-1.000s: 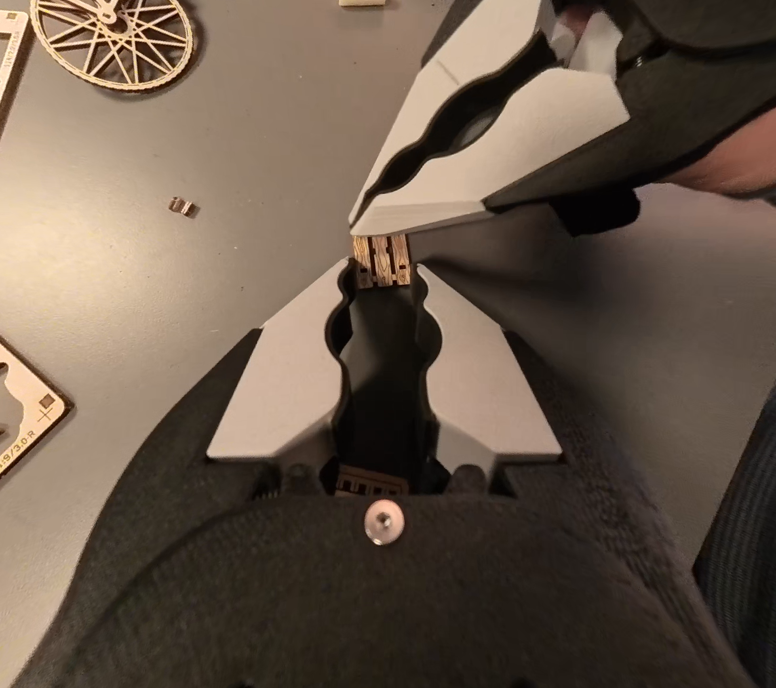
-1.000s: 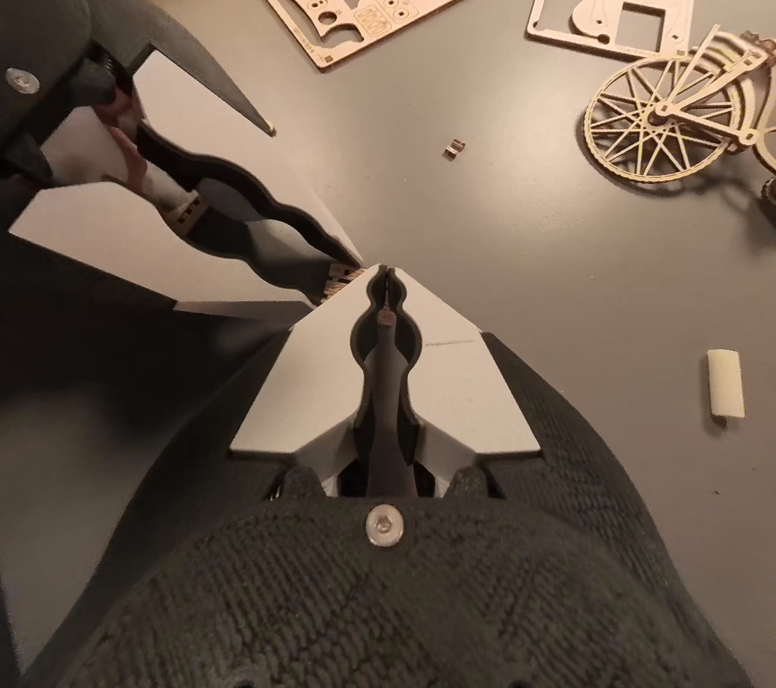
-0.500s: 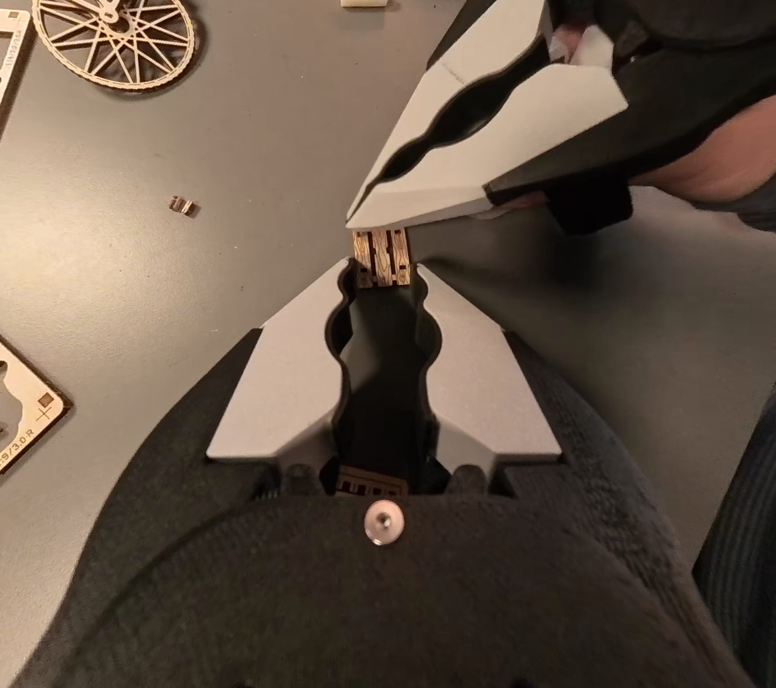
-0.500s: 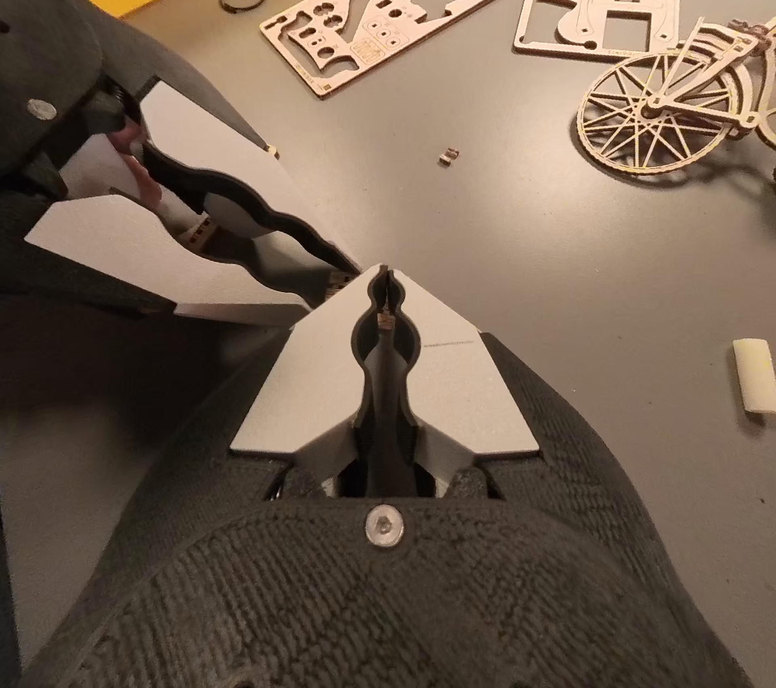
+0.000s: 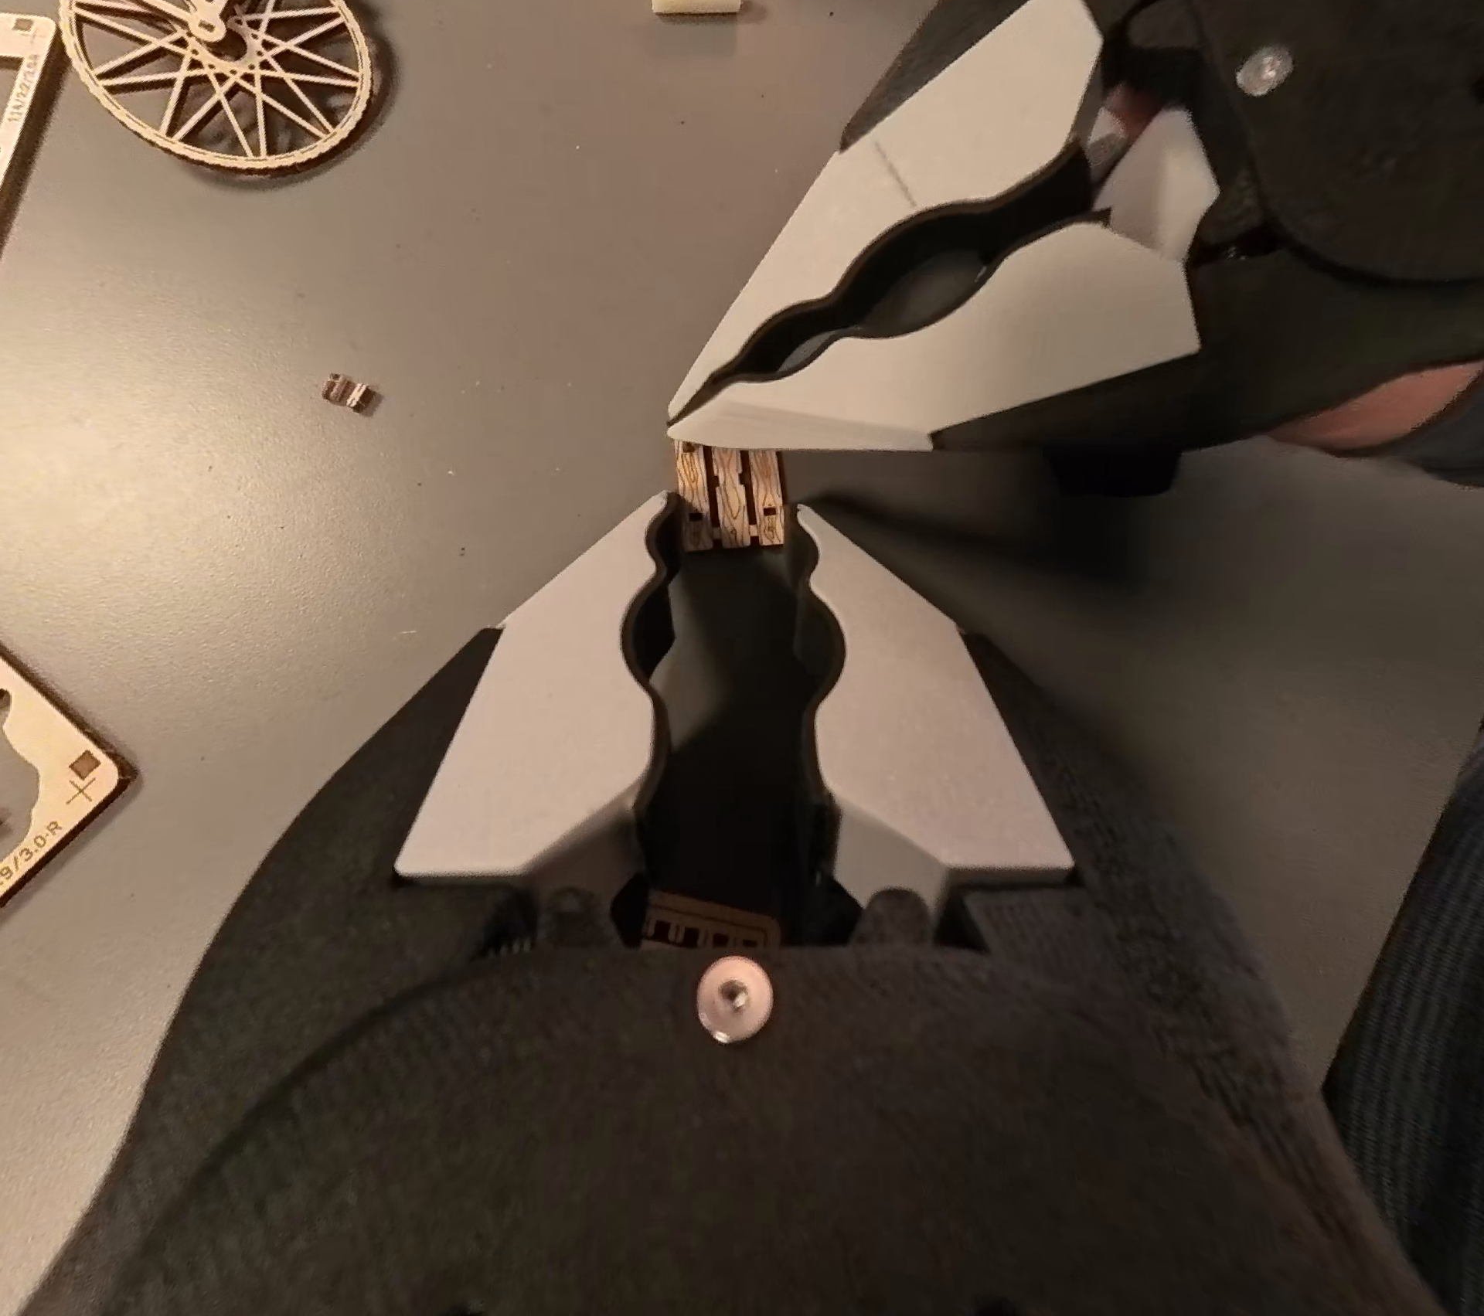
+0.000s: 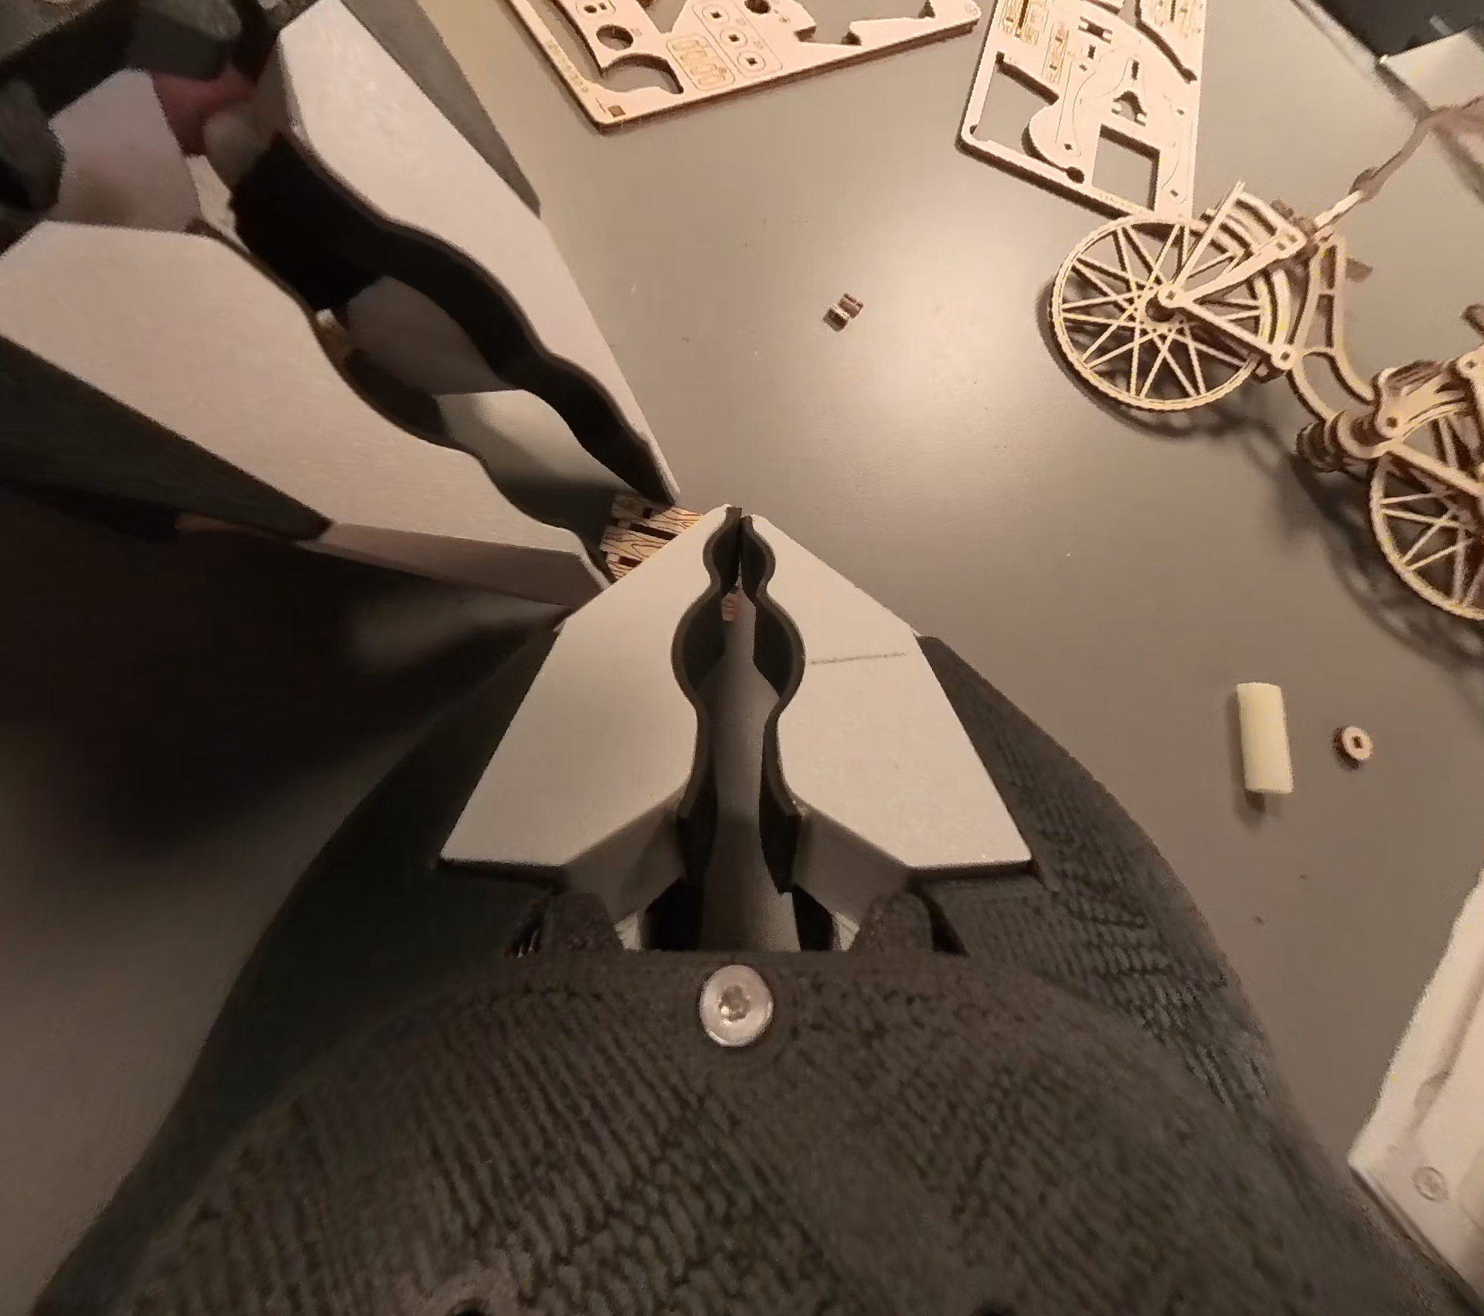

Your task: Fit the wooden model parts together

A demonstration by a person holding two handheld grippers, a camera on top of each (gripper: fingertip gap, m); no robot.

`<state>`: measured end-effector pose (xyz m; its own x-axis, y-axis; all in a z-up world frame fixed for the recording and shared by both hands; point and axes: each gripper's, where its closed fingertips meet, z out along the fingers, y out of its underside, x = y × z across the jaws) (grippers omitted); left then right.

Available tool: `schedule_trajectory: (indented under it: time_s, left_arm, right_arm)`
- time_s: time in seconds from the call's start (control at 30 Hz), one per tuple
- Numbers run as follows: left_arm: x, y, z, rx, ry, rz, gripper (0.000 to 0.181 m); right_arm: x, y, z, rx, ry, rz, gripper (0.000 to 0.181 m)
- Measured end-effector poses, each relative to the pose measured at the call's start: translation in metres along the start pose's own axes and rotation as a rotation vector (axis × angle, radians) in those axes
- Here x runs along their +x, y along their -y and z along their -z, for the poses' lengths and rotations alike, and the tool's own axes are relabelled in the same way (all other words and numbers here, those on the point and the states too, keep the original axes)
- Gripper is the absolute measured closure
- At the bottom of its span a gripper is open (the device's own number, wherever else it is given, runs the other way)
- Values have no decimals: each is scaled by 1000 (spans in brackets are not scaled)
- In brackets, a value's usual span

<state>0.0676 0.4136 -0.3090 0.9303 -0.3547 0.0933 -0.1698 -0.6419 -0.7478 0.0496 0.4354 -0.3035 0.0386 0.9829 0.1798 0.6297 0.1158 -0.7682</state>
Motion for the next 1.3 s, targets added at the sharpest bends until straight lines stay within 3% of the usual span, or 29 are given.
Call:
schedule_trajectory:
  time_s: [0.27,0.5,0.57,0.73,0.9,1.3]
  left_arm:
    - [0,0,0,1,-2,2,157]
    - [-3,2,1,11,5,28,157]
    - [-4,2,2,18,-9,60,156]
    - [-5,2,6,28,-56,115,157]
    - [-6,1,4,19,-36,91,159]
    - [-8,0,4,18,-27,96,162]
  right_arm:
    - [1,1,0,10,-73,133,181]
    - [14,20,16,187,128,-241,181]
    - [18,17,17,174,170,-293,181]
    - [2,12,18,69,339,-160,181]
    - [-9,6,9,-42,392,-34,179]
    - [-9,1,1,-27,343,-83,178]
